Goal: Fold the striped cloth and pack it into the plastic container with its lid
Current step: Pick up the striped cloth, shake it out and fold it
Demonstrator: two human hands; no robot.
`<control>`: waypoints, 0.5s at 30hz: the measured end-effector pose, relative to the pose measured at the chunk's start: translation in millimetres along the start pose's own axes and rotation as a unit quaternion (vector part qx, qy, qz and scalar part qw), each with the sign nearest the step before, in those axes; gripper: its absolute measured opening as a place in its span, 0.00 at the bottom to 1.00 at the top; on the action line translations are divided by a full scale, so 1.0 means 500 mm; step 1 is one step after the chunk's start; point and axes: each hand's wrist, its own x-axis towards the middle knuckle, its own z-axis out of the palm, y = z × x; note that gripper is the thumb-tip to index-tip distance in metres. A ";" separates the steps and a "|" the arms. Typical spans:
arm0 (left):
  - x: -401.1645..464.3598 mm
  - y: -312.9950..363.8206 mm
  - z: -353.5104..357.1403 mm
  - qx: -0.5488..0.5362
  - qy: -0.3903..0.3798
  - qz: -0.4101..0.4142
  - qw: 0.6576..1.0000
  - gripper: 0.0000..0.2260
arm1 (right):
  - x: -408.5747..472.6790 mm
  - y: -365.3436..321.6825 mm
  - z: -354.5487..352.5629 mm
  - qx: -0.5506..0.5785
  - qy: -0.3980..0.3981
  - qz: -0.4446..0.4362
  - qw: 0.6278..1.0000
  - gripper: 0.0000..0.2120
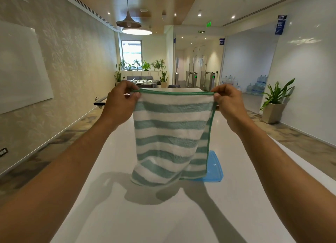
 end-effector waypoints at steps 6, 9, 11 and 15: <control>0.000 0.007 0.011 -0.046 -0.003 -0.013 0.999 0.10 | -0.010 0.002 0.004 -0.066 0.011 -0.031 0.997 0.09; -0.002 0.015 0.021 -0.038 0.001 0.003 0.999 0.08 | -0.012 0.012 0.009 -0.115 0.000 -0.020 0.993 0.07; -0.004 0.022 0.028 -0.042 0.003 0.000 0.999 0.07 | -0.014 0.013 0.012 -0.154 0.002 -0.012 0.988 0.08; -0.009 0.040 0.046 -0.049 -0.023 0.014 0.998 0.09 | -0.028 0.002 0.033 -0.252 0.003 -0.012 0.968 0.15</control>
